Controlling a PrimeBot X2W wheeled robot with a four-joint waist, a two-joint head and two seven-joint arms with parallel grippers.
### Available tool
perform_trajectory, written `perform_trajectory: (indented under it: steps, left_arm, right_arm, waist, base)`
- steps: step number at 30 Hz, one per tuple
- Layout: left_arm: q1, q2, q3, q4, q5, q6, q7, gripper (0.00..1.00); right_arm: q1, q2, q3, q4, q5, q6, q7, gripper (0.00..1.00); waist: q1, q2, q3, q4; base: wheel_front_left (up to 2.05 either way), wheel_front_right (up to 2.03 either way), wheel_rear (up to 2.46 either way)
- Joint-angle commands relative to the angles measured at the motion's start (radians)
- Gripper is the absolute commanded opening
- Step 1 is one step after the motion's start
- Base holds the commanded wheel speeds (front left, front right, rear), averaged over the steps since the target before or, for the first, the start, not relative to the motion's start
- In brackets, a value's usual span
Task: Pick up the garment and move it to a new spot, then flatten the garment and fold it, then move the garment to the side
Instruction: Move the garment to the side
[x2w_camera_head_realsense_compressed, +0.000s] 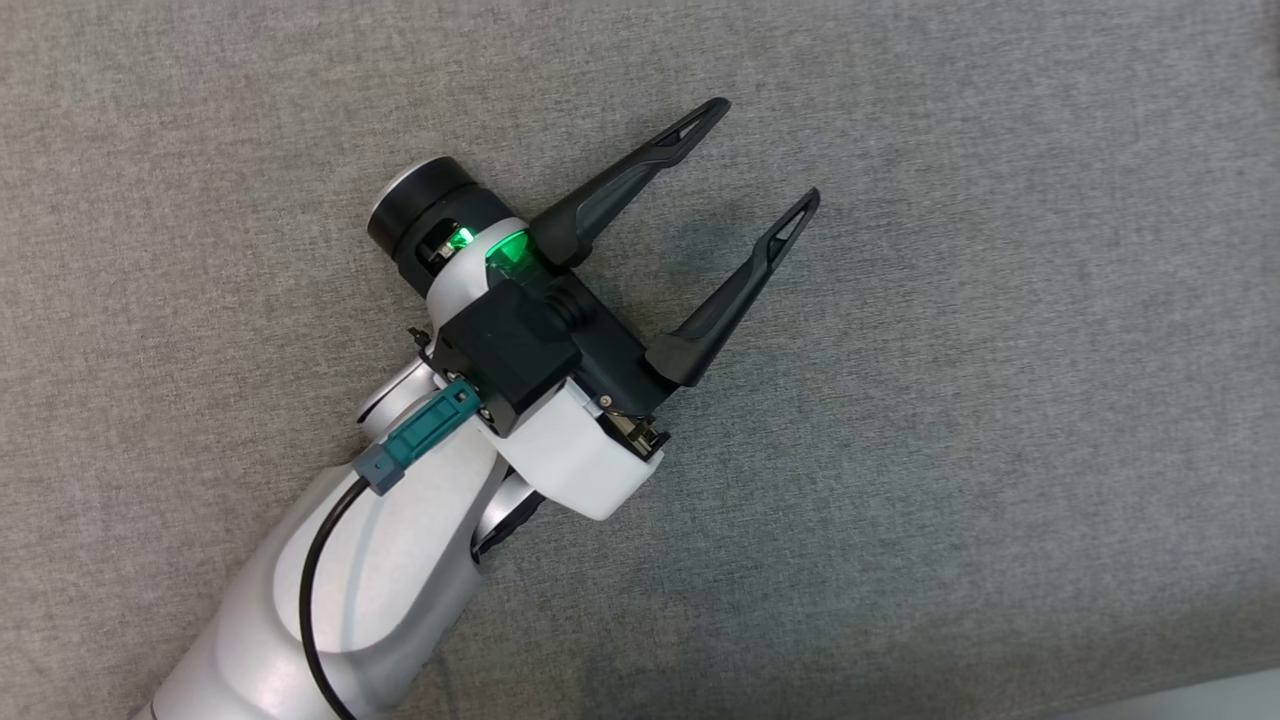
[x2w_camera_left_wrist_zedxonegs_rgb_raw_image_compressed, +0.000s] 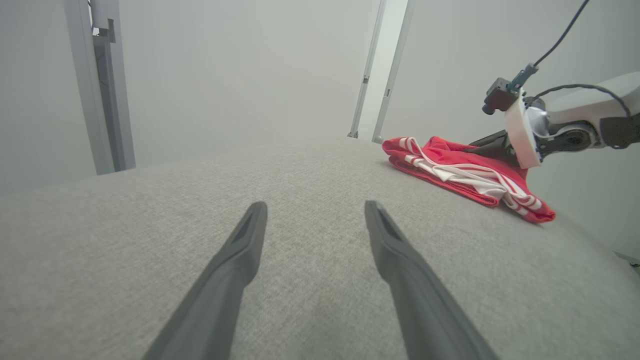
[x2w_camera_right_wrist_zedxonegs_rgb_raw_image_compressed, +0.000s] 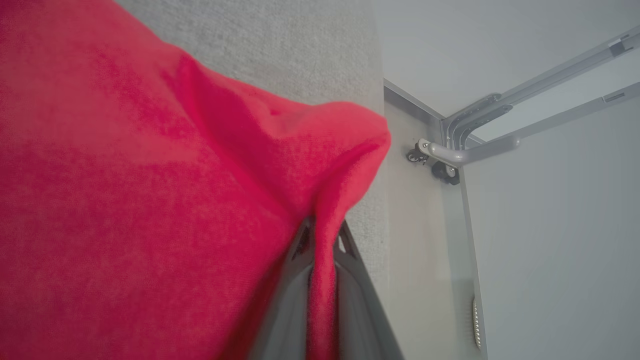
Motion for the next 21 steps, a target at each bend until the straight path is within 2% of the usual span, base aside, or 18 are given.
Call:
perform_trajectory:
  steps: [1, 7, 12, 13, 14, 21]
  left_arm:
    - [0.02, 0.026, 0.001, 0.066, -0.006, 0.001, 0.013, 1.0]
    - [0.031, 0.034, 0.013, 0.07, -0.006, 0.002, 0.014, 1.0]
    - [0.036, 0.026, 0.02, 0.072, -0.006, 0.002, 0.015, 1.0]
    - [0.036, 0.023, 0.021, 0.073, -0.006, 0.002, 0.015, 1.0]
    - [0.037, 0.02, 0.02, 0.074, -0.007, 0.002, 0.015, 1.0]
    - [0.065, -0.013, 0.038, 0.063, -0.021, 0.002, 0.011, 1.0]
  right_arm:
    - [-0.026, -0.012, -0.02, 0.021, -0.013, -0.001, -0.013, 0.0]
    - [-0.08, -0.007, -0.075, 0.108, -0.135, -0.001, -0.038, 0.0]
    - [-0.121, 0.028, -0.126, 0.164, -0.202, -0.001, -0.045, 0.0]
    - [-0.124, 0.029, -0.133, 0.174, -0.222, -0.001, -0.048, 0.36]
    - [-0.126, 0.035, -0.142, 0.186, -0.235, -0.001, -0.046, 1.0]
    - [-0.128, 0.098, -0.185, 0.227, -0.292, -0.001, -0.06, 1.0]
  waist:
    - [0.0, -0.0001, 0.01, 0.007]
    - [0.0, -0.0001, 0.021, 0.02]
    - [0.0, -0.0001, 0.021, 0.027]
    - [0.0, -0.0001, 0.019, 0.029]
    - [0.0, -0.0001, 0.014, 0.031]
    - [0.0, -0.0001, -0.083, 0.041]
  base:
    - [0.0, 0.0, 0.0]
    - [0.0, 0.0, 0.0]
    - [0.0, 0.0, 0.0]
    - [0.0, 0.0, 0.0]
    - [0.0, 0.0, 0.0]
    - [0.0, 0.0, 0.0]
